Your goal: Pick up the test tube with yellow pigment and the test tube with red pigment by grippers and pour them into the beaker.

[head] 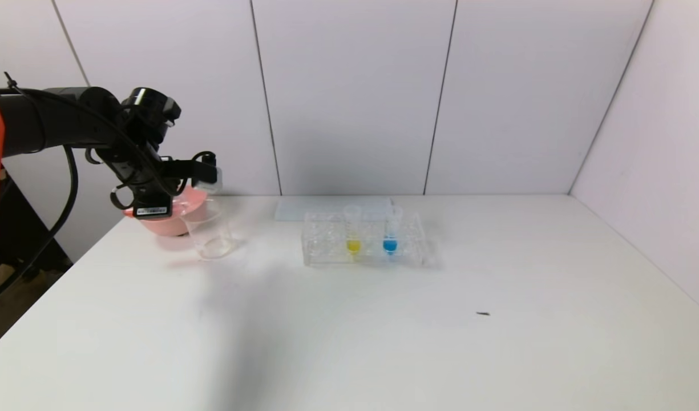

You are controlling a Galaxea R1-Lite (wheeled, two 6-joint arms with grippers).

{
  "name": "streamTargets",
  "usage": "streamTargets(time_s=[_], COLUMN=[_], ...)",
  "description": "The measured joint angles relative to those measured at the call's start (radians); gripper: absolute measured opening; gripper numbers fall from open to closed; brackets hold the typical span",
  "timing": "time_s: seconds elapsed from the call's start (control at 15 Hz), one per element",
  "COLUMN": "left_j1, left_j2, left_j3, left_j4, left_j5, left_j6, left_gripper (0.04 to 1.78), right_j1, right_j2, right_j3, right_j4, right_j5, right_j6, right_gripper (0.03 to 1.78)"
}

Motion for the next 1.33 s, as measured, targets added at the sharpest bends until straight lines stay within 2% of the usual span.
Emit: streamTargets(time_s=[1.33], left_j1=[-0.020], left_j2=[0.011], left_j3=[0.000], left_j4=[-0.023], left_j5=[0.031], left_j6=[0.018], left_gripper=[0.43], right_j1=[0.000], right_j2=[0.000], right_j3=[0.000], right_j4=[0.000], right_j5=[0.000], right_j6=[0.000], right_gripper=[1.70])
